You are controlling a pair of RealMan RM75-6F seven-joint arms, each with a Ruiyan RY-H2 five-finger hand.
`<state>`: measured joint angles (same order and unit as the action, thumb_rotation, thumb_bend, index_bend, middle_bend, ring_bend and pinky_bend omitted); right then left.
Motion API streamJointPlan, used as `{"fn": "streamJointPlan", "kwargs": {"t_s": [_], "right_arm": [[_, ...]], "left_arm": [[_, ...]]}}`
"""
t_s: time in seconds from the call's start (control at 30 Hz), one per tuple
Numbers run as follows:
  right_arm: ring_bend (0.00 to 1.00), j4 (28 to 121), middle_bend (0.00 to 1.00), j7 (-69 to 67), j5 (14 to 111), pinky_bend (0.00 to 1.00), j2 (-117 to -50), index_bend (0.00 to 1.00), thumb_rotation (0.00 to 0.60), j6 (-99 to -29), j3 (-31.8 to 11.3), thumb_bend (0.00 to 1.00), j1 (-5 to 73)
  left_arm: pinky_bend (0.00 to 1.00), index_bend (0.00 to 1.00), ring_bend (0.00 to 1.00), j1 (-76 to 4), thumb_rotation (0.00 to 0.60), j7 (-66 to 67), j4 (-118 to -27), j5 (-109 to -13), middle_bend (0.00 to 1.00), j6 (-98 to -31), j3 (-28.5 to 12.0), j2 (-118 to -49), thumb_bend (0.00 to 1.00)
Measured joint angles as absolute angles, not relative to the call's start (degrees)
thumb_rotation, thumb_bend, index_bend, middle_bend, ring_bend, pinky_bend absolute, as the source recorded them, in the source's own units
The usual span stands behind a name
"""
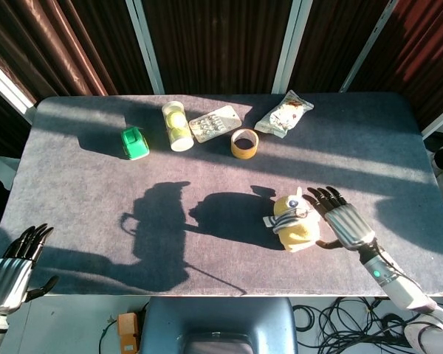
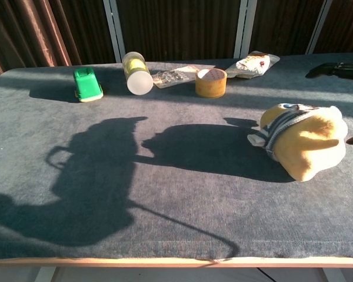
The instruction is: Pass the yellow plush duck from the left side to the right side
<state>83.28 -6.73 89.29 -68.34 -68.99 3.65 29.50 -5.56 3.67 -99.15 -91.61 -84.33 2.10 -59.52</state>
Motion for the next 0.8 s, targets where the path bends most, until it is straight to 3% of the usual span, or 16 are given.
{"fn": "streamJointPlan", "kwargs": {"t_s": [0.27,0.53,0.8], "right_arm": [[0.00,92.98,0.00,-2.00,88.23,0.04,-61.75,0.00,0.600,-77.71,5.16,0.00,20.77],[0.00,91.70,0.00,5.26,85.68,0.03,-64.80,0.00,0.600,-94.49,4.04,0.00,8.92],[0.00,88.73,0.00,2.25,88.36,0.03,-65.84,0.00,0.600,-97.21,3.48,0.00,4.80]], "left_arm": [[0.19,0.00,0.03,-5.00,0.600,4.52,-99.17,-90.98,0.04,-85.13,1.74,-59.64,0.23],[0.19,0.00,0.03,-4.09,0.600,5.98,-99.47,-89.67,0.04,-86.33,1.09,-59.93,0.23],[0.19,0.00,0.03,-3.51,0.600,3.56,-99.19,-88.87,0.04,-86.82,0.74,-59.49,0.23]]}}
